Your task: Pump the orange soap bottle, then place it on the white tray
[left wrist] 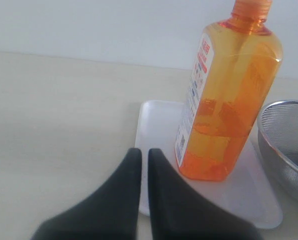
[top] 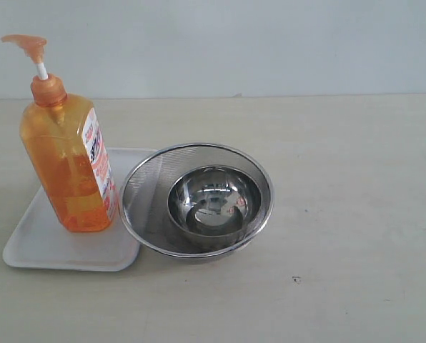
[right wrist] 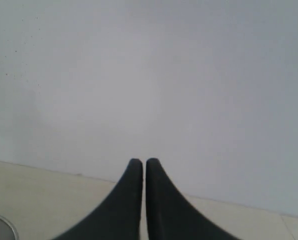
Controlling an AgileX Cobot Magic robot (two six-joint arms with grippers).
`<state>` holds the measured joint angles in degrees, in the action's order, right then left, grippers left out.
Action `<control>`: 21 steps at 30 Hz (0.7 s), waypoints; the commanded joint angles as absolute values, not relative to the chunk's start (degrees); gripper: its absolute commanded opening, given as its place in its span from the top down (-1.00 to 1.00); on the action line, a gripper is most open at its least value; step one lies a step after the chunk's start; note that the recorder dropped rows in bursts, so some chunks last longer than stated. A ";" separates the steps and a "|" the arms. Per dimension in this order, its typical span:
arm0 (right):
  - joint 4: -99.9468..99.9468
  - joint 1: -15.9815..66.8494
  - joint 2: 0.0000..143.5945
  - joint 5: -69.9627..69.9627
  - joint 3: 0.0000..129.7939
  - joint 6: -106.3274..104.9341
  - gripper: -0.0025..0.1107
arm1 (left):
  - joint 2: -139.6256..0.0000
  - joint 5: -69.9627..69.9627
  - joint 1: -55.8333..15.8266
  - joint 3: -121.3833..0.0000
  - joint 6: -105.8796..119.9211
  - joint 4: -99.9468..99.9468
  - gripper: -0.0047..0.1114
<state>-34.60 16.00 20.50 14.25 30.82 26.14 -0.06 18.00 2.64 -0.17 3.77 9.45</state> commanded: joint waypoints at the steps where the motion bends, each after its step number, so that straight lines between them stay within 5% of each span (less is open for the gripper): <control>1: -31.75 13.08 17.79 11.36 24.84 26.46 0.96 | 0.00 17.86 2.81 0.00 3.45 10.08 0.84; 21: -28.89 3.43 2.41 0.61 0.00 28.18 0.96 | 0.00 17.86 2.81 0.00 3.45 10.08 0.84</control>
<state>-28.93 3.82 3.82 0.63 0.69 27.74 -0.06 18.00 2.64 -0.17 3.77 9.45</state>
